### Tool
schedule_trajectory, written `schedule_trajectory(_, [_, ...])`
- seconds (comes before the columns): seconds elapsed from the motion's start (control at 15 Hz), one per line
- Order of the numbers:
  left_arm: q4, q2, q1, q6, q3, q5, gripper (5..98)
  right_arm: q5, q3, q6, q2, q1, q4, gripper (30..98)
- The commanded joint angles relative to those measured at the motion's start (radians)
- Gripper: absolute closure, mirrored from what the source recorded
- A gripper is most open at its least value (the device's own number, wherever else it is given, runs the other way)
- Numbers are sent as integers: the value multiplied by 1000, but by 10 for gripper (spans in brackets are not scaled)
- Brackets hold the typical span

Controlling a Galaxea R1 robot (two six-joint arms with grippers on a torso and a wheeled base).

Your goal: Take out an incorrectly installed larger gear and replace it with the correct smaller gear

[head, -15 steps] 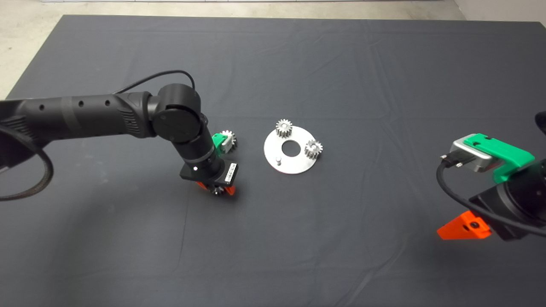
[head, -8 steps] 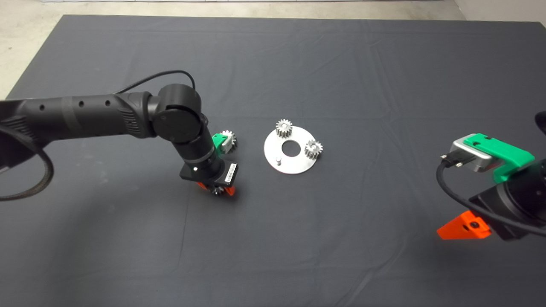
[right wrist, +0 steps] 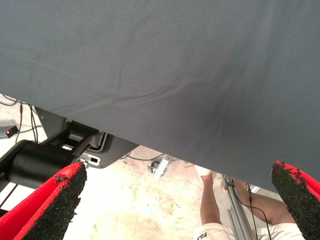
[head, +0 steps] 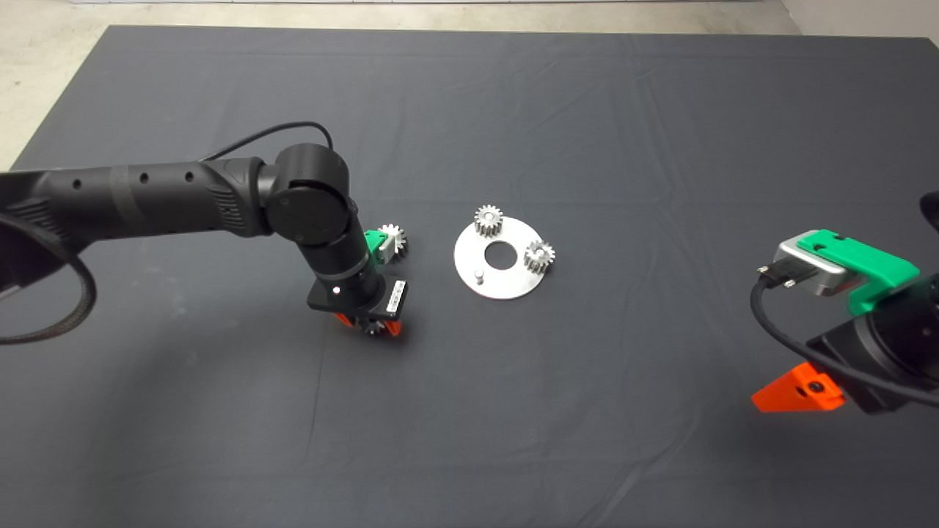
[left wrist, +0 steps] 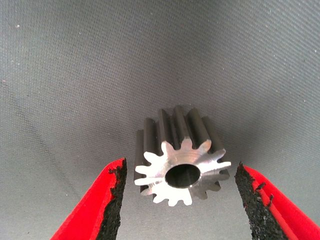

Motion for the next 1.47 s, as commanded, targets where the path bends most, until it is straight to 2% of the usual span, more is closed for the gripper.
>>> schedule_trajectory(0.0, [8, 1, -8, -6, -10, 12, 484, -108, 4, 1, 1, 12, 31, 308])
schedule_trajectory(0.73, [13, 10, -9, -43, -13, 7, 484, -108, 4, 0, 1, 13, 30, 308])
schedule_trajectory(1.07, [29, 10, -8, -41, -8, 7, 487, -108, 4, 0, 1, 13, 30, 308])
schedule_trajectory(1.4, [40, 9, -8, -43, -10, 7, 573, -108, 4, -2, -2, 13, 30, 308])
